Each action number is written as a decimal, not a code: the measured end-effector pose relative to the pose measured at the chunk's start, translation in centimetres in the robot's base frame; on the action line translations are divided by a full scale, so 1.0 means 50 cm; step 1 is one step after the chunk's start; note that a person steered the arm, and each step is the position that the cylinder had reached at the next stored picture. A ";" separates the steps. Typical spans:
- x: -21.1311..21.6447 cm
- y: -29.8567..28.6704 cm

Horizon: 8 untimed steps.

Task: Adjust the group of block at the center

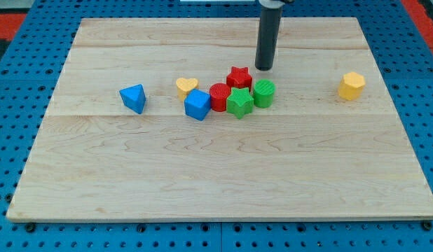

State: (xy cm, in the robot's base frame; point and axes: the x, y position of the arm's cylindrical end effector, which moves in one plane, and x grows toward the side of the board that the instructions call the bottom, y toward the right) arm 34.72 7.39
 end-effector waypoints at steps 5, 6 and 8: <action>0.098 -0.313; 0.098 -0.233; 0.224 -0.288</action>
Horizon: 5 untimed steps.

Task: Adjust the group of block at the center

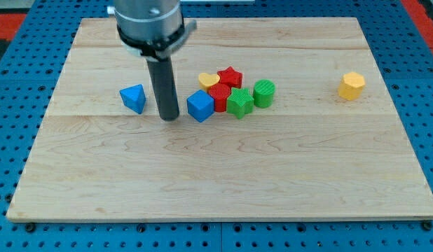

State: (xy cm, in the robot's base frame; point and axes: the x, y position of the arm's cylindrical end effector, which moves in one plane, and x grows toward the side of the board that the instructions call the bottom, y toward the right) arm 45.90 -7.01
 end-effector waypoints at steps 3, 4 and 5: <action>0.032 0.165; 0.039 0.271; -0.043 0.404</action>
State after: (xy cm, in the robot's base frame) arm 43.75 13.21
